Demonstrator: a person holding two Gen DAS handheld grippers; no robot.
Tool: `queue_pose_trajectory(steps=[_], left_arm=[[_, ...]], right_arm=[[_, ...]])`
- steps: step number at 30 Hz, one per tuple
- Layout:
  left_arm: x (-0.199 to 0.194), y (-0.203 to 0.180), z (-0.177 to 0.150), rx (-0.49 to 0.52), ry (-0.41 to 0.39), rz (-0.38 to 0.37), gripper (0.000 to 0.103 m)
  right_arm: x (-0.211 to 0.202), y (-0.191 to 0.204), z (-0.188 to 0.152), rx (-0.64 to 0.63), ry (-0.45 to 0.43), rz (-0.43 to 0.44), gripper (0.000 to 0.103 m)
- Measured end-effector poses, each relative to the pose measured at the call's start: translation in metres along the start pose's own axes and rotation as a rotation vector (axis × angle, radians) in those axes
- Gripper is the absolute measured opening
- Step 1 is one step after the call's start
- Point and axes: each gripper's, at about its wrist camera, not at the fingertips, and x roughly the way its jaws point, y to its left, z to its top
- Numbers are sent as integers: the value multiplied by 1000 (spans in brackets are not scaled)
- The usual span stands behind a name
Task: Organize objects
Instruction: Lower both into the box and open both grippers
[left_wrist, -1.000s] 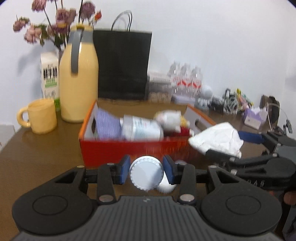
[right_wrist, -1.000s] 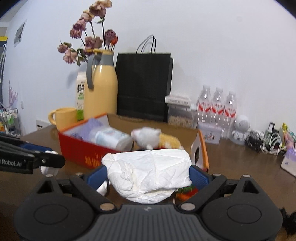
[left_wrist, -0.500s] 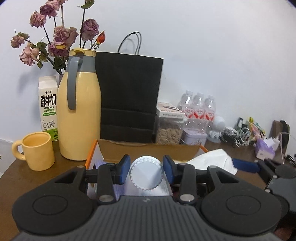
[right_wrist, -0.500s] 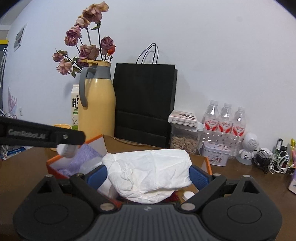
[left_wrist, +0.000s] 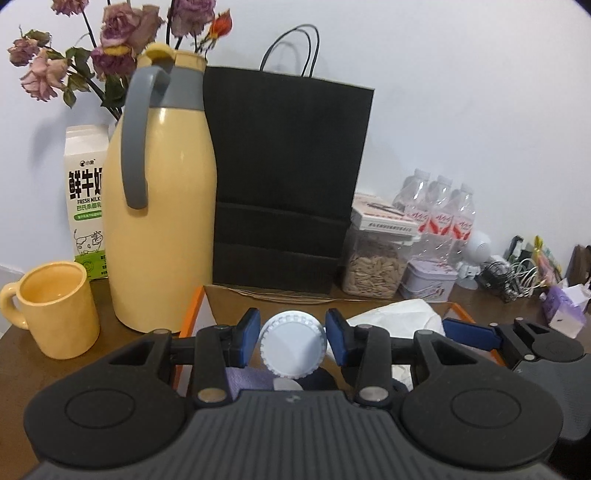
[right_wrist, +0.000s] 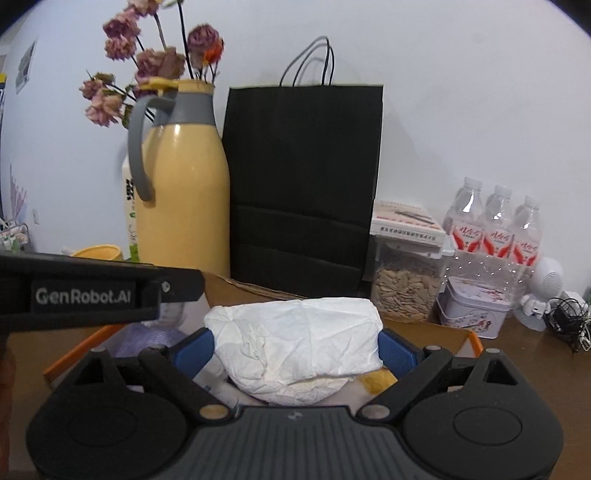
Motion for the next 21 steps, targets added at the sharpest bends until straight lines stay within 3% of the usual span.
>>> queue_pose_trajectory(steps=[3,5,6,7,9,21], left_arm=[[12,4,1,0,13,6,43],[18,7,1,1,26,14,66],[19,8,0,3,31,20,89],[19,9,-1,6,25,21,103],[18,9,-2,13,8,31,103],[8,7,-3,9,7,40,103]], right_arm=[[15,-3,3,5,17,-14,96],[21,-5,3,13,20,-38,98],[22,-6,2,16,23,-48,99],[23,-8,1,25,28,-46,99],[20,-12,1,44,30,-28,103],[5,-23,-1,78,15,-12,103]])
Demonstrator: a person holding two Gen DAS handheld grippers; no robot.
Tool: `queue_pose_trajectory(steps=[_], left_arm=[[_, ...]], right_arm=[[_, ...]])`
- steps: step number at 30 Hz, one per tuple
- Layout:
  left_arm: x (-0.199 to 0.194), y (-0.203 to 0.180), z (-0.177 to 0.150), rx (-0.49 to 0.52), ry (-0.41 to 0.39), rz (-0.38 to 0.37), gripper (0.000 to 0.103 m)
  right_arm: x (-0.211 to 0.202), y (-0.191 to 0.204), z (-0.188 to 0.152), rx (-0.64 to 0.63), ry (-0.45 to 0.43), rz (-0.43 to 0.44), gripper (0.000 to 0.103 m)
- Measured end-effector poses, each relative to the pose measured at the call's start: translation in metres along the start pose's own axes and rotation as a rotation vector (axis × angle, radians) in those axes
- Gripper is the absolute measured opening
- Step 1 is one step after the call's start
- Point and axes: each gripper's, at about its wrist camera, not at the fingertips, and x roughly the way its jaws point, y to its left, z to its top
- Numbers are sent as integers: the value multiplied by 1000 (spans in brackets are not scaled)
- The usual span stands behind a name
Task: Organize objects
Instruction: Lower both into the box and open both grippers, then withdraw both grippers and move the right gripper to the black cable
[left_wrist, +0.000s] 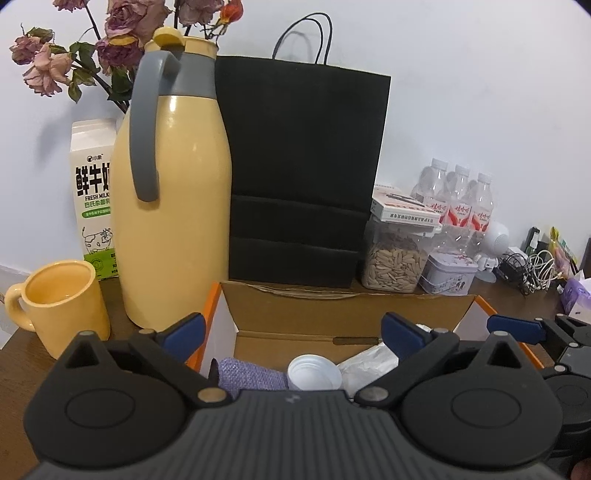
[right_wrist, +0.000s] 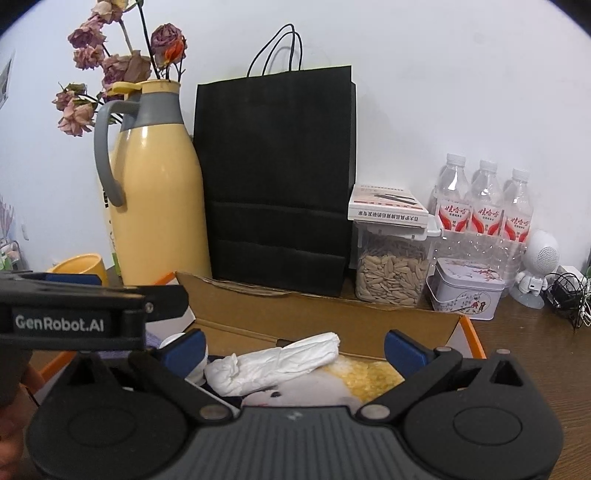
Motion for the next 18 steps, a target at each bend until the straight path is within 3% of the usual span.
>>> queue_pose_trajectory(steps=[18], left_arm=[[-49,7,-18,-16,-54,20,103]], right_arm=[[-59,-23,-20,0,-28,-29,103]])
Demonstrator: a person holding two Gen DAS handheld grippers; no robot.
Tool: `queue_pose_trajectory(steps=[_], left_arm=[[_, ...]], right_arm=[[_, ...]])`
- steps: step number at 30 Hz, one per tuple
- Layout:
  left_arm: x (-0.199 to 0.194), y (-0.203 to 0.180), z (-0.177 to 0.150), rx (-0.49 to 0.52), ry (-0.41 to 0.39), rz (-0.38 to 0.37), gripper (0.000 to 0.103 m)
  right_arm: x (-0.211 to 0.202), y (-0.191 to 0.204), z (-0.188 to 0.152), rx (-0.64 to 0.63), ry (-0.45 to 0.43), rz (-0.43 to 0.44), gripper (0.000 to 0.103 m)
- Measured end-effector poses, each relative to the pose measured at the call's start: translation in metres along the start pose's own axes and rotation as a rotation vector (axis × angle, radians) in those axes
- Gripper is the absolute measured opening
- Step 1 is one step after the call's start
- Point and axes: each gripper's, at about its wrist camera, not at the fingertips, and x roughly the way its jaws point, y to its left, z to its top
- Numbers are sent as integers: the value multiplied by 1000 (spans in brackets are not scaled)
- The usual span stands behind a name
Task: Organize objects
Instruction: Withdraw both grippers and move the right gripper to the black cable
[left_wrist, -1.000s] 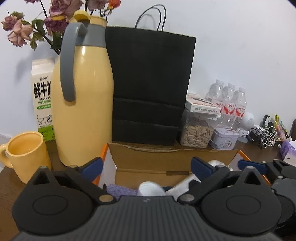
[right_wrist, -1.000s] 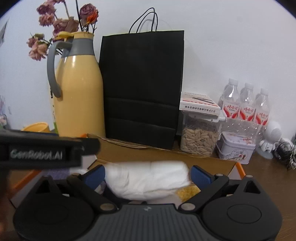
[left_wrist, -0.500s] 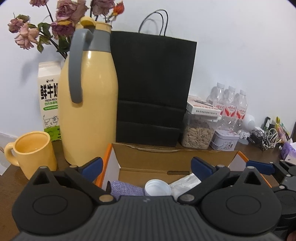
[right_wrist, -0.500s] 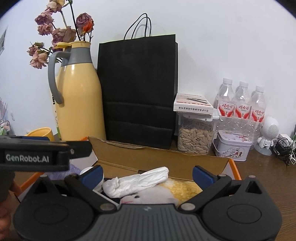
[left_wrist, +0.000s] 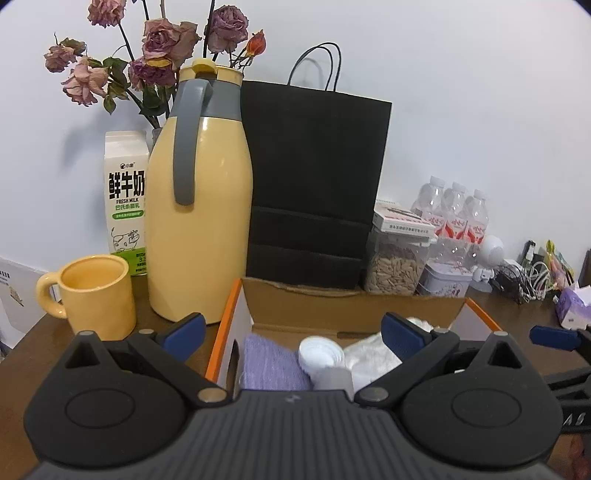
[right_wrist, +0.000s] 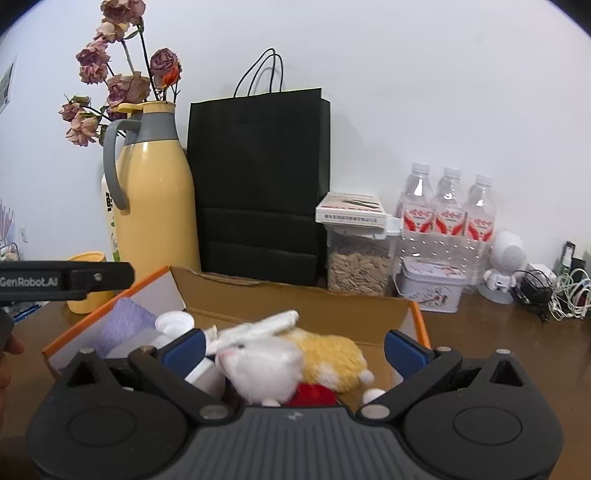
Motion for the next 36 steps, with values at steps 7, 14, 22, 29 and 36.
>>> queue_pose_trajectory(steps=[7,14,22,29,36], left_arm=[[-24,-1,-18,21,11,-14,103],[-48,-15,-45,65,44,-46,103],[-62,-27,-79,132,113,-59,103],[-72,-29,-98,143,157,-47,103],[-74,-30,-110,154,196,-40,103]], right_arm=[[-29,-7,-17,-13,10,-13,103],[-65,-15,-50,-4,36,-28,103],[-82,-26,-97,-7,162,-54,103],[-84,-27,-112,-2,184,-51,99],[-75,-27,-113,7,201,-42,86]])
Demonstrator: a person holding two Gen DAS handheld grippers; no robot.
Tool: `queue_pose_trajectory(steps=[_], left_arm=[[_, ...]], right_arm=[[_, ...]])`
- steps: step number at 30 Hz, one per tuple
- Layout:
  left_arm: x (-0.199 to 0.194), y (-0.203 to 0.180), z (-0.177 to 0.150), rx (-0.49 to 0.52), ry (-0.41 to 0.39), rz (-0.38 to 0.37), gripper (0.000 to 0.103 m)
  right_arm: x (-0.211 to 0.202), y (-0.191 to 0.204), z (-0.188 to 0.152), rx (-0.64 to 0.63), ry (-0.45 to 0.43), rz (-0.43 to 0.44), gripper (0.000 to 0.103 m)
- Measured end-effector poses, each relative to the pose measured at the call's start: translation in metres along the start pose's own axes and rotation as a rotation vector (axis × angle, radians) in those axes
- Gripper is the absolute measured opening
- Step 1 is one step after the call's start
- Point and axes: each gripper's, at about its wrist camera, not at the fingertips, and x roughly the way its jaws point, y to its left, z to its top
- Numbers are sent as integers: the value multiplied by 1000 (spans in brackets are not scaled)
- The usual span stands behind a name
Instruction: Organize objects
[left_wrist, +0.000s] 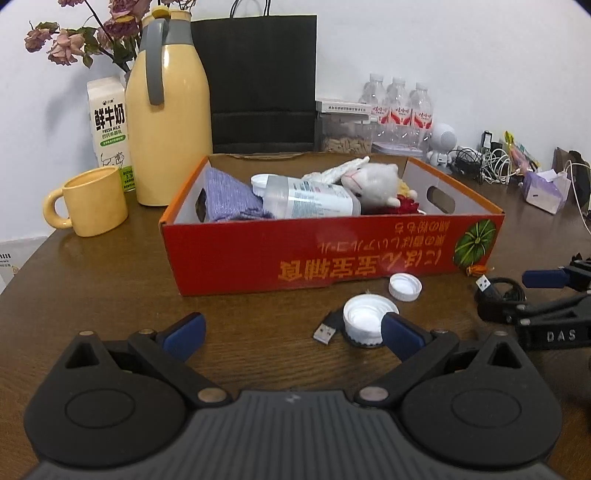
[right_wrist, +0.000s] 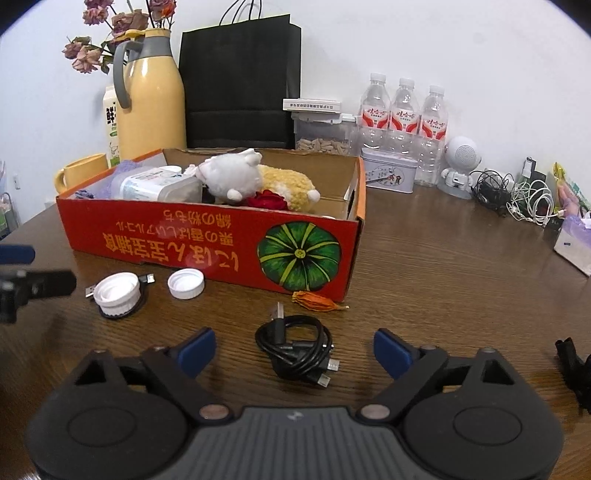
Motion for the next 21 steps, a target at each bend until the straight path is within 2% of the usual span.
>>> queue_pose_trajectory(steps=[3,8,9,14,16,21], left_arm=[[2,1,-1,-2,7,6,103],[10,4,5,-34,6,26,103],[13,5,7,-45,4,31,103],[30,3,12,-32,48,41,103],[35,2,10,-22,80,39,95],[33,8,4,-35,101,62,95]], right_arm=[[4,1,1,-1,11,11,80],[8,3,3,-8,21,25,48],[7,3,3,-8,17,28,45],[6,7,3,-21,9,27,45],[5,6,3,-18,5,24,45],[4,4,2,-13,1,20,45]])
